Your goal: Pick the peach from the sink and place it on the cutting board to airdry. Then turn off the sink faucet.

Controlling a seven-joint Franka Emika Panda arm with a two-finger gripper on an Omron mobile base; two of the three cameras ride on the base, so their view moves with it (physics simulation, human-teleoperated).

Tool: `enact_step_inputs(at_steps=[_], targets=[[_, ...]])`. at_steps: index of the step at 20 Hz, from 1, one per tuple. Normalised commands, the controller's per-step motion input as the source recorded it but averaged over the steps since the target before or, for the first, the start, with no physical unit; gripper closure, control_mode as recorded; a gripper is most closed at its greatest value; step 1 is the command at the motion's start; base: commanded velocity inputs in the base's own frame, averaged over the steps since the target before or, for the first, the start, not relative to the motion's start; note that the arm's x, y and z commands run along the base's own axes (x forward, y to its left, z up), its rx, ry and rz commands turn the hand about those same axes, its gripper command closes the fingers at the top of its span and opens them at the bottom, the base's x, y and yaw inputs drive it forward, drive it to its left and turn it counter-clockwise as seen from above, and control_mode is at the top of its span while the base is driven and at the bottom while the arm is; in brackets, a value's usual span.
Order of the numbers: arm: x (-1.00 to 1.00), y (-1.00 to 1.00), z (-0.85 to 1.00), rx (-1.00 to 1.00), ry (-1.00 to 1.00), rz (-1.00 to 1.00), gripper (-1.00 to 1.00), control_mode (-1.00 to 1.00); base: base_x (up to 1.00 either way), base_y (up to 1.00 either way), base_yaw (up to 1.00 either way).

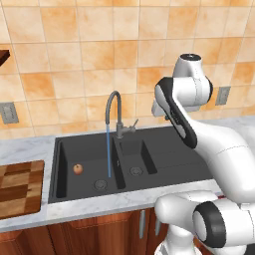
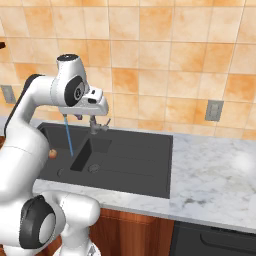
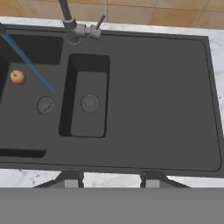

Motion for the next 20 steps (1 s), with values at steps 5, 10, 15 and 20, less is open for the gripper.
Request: enact_step_inputs(at_steps=[5, 10, 15, 20], targets=[[-0.17, 0.2, 0.0, 0.01, 0.0, 0.0, -1.0, -1.0, 0.0, 0.0, 0.0], [-0.22, 0.33, 0.0, -0.02, 0.0, 0.01, -1.0, -1.0, 0.0, 0.0, 0.0], [-0.2, 0.59, -0.03, -0.01, 0.0, 0.02, -1.0, -1.0, 0.0, 0.0, 0.0], [-0.14, 0.58, -0.14, 0.0, 0.0, 0.03, -1.0, -1.0, 0.0, 0.0, 0.0]])
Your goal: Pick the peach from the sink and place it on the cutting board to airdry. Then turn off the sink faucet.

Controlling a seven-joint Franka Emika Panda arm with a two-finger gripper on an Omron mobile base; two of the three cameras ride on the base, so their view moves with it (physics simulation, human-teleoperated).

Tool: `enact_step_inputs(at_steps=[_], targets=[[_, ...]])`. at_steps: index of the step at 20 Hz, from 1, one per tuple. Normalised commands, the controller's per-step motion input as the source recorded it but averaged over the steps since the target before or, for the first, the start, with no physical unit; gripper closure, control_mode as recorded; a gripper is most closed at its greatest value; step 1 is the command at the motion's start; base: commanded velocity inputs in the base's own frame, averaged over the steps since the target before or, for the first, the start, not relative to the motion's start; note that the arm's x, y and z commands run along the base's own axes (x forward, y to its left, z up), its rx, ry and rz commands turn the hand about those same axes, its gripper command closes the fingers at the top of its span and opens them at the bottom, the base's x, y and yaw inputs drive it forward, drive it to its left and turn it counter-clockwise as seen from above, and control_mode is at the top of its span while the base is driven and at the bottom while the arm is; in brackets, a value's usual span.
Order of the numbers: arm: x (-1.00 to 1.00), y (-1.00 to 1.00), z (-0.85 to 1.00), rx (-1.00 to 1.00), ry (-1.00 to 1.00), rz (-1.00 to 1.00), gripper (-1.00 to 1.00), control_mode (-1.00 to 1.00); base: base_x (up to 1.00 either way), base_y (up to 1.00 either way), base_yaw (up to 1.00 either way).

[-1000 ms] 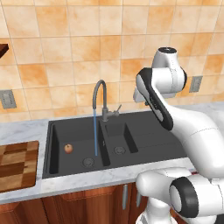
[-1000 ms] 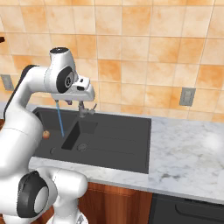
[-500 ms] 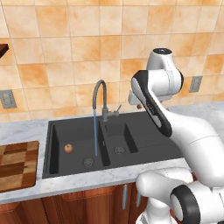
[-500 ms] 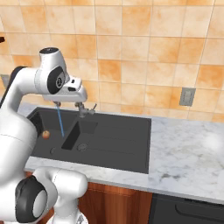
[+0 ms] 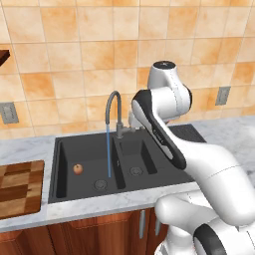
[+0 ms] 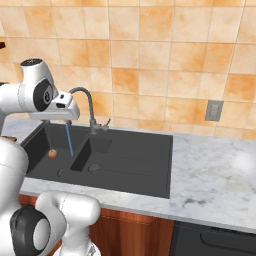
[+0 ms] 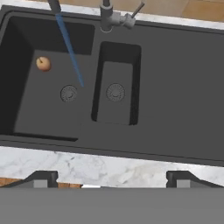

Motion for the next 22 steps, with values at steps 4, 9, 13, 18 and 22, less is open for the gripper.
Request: enact_step_inputs(at_steps=[4, 9, 13, 18, 22], targets=[[-0.12, 0.45, -0.1, 0.01, 0.0, 0.06, -1.0, -1.0, 0.0, 0.0, 0.0], [-0.02, 0.41, -0.23, 0.02, 0.0, 0.1, -1.0, -1.0, 0.0, 0.0, 0.0], [0.0, 0.33, -0.26, 0.0, 0.0, 0.12, -1.0, -1.0, 0.0, 0.0, 0.0], [0.0, 0.12, -0.15, 0.0, 0.0, 0.05, -1.0, -1.0, 0.0, 0.0, 0.0], [0.01, 0.28, -0.2, 0.0, 0.0, 0.04, -1.0, -1.0, 0.0, 0.0, 0.0]])
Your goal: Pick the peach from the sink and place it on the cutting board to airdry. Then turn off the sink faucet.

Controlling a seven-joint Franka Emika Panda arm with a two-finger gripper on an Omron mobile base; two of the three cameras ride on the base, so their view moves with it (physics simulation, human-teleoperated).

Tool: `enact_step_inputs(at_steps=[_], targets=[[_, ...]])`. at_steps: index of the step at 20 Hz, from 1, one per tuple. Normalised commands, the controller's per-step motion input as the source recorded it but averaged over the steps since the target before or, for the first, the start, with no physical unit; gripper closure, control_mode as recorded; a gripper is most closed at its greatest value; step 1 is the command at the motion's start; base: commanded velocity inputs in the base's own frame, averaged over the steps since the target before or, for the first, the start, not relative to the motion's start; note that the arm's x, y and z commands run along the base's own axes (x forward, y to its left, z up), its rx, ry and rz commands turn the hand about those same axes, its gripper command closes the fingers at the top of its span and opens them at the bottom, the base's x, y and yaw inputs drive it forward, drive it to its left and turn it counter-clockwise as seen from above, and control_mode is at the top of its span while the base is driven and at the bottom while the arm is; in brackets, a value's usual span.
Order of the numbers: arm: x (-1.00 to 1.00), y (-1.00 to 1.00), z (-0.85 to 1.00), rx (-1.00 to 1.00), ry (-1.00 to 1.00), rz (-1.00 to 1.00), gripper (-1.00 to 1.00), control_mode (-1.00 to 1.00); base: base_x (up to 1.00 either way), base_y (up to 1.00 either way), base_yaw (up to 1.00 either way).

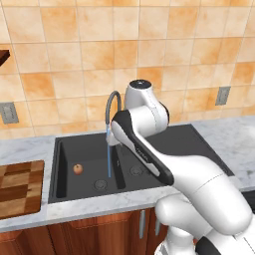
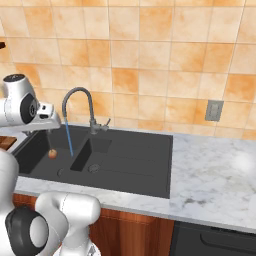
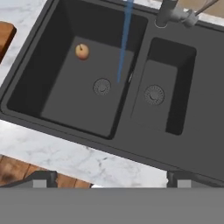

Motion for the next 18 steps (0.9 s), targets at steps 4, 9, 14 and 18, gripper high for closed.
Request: enact_step_inputs(at_steps=[4, 9, 14, 18], targets=[[0.04, 0.35, -0.29, 0.0, 0.0, 0.05, -1.0, -1.0, 0.0, 0.0, 0.0], [0.09, 0.35, -0.07, 0.0, 0.0, 0.06, -1.0, -1.0, 0.0, 0.0, 0.0], [0.15, 0.34, -0.08, 0.0, 0.0, 0.06, -1.0, -1.0, 0.0, 0.0, 0.0], [0.19, 0.2, -0.16, 0.0, 0.0, 0.03, -1.0, -1.0, 0.0, 0.0, 0.0]])
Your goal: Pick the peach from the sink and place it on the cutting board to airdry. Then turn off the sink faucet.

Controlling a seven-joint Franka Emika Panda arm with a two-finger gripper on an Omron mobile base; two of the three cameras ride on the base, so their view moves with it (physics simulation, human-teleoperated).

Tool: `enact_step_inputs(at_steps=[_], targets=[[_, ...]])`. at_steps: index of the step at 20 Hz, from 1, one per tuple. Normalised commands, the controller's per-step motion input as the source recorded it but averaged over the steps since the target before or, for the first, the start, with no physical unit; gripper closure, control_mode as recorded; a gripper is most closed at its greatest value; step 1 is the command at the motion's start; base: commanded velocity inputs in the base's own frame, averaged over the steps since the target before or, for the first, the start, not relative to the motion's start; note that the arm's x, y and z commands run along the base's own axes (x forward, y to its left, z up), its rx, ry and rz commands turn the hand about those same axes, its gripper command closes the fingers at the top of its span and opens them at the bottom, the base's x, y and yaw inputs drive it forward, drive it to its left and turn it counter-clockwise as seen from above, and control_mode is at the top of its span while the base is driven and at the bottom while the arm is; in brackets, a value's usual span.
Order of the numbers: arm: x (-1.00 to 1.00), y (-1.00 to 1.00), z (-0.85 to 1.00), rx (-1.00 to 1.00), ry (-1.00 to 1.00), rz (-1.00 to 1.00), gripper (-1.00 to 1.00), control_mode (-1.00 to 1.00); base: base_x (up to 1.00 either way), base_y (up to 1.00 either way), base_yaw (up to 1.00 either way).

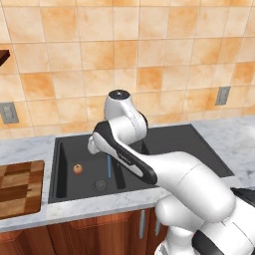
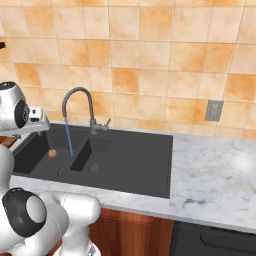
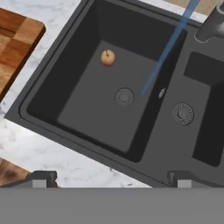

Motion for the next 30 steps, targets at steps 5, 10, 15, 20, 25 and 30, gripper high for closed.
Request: enact_step_inputs(at_steps=[5, 10, 15, 20, 25, 30], targets=[[0.24, 0.09, -0.31, 0.0, 0.0, 0.04, -1.0, -1.0, 0.0, 0.0, 0.0], [0.25, 0.09, -0.34, 0.0, 0.0, 0.06, -1.0, -1.0, 0.0, 0.0, 0.0], [0.27, 0.15, -0.2, 0.0, 0.0, 0.05, -1.0, -1.0, 0.0, 0.0, 0.0], [0.25, 0.18, -0.19, 0.0, 0.0, 0.05, -1.0, -1.0, 0.0, 0.0, 0.0], [0.23, 0.19, -0.2, 0.0, 0.0, 0.04, -1.0, -1.0, 0.0, 0.0, 0.0], [0.24, 0.22, -0.23, 0.0, 0.0, 0.02, -1.0, -1.0, 0.0, 0.0, 0.0]])
